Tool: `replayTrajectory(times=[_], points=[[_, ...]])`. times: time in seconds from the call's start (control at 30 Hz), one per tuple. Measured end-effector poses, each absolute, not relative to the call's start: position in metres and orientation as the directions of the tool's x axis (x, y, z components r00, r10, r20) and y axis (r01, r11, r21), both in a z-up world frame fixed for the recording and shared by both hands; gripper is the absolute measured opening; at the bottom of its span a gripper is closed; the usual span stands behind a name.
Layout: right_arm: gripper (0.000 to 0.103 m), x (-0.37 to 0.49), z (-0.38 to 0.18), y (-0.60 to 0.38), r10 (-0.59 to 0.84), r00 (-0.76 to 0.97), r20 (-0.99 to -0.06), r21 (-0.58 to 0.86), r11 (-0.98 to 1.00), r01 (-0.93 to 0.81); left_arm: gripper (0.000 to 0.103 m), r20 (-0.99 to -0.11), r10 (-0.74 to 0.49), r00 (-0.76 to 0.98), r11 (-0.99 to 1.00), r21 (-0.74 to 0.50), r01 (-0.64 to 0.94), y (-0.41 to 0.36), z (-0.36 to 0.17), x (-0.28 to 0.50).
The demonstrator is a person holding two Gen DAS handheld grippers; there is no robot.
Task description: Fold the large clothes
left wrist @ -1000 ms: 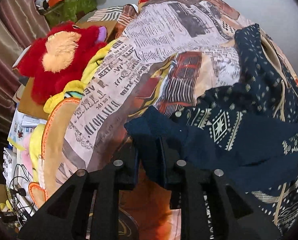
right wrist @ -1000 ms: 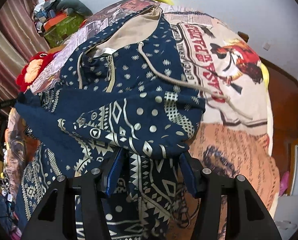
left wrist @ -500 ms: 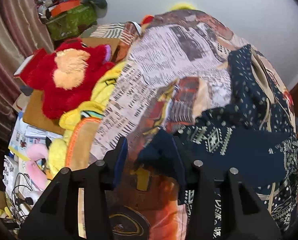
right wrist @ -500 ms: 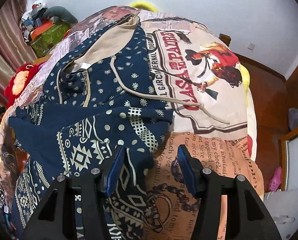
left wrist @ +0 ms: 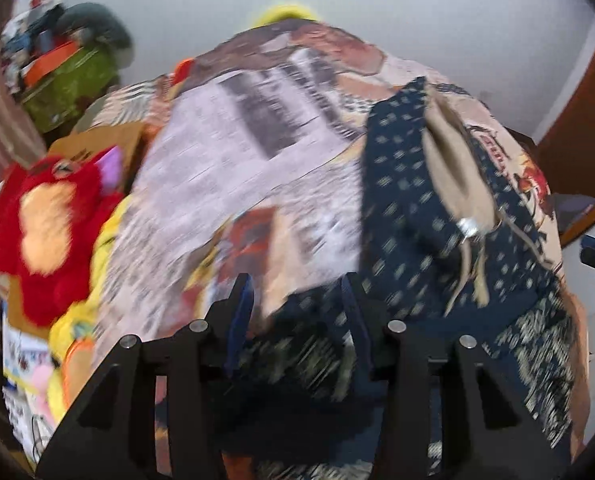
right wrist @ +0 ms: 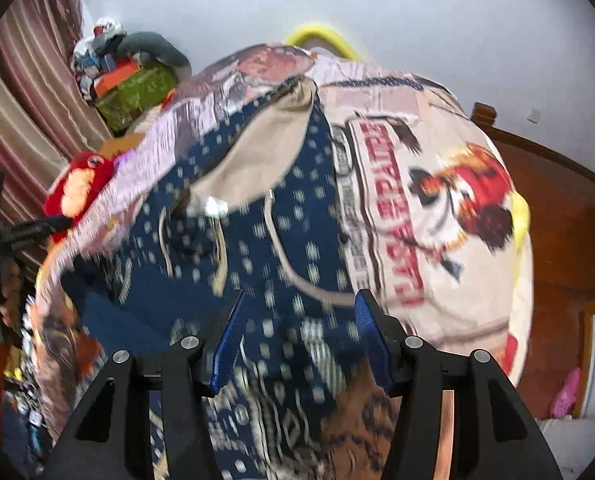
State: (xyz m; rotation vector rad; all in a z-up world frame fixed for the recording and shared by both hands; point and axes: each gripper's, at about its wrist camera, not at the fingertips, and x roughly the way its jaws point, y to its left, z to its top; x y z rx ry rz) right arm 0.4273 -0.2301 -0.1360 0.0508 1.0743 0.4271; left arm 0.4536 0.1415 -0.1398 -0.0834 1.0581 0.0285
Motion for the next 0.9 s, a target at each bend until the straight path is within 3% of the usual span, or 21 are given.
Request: replayTrajectory(times=[0.27,0.53,0.63,0.67,0.73,0.8,0.9], points=[[0.053,0.513,-0.160,-0.214,0.438,0.354,-0.826,0.370,0.896,-0.245,0.046,-0.869,-0.055,0.492,0.998,-0.069,-0.010,0.115,-0.162,0.526],[0.053,0.568,-0.198,-0.189,0.380,0.332,-0.863,0.307,0.918,-0.252,0.046,-0.890,-0.085,0.449,0.993,-0.115,-0.040,0.108,-0.208,0.584],[0.049,0.579,-0.219,-0.182,0.394,0.303,-0.868,0.332,0.913,-0.238,0.046,-0.885,-0.104,0.454,0.986,-0.150,-0.066,0.110,-0.215,0.595],[0.042,0.581,-0.223,-0.182,0.415,0.302,-0.858,0.358,0.906,-0.227,0.045,-0.887,-0.118,0.447,0.982,-0.170,-0.077,0.111,-0.219,0.598],[0.033,0.583,-0.230,-0.180,0.438,0.299,-0.848,0.390,0.897,-0.208,0.034,-0.894,-0.167,0.417,0.968,-0.228,-0.101,0.114,-0.227,0.603],[0.023,0.582,-0.232,-0.176,0.433,0.307,-0.848,0.385,0.900,-0.206,0.012,-0.887,-0.232,0.400,0.947,-0.300,-0.116,0.116,-0.232,0.603],[0.012,0.576,-0.228,-0.172,0.447,0.307,-0.840,0.394,0.892,-0.221,0.003,-0.875,-0.231,0.426,0.948,-0.301,-0.105,0.109,-0.226,0.599]])
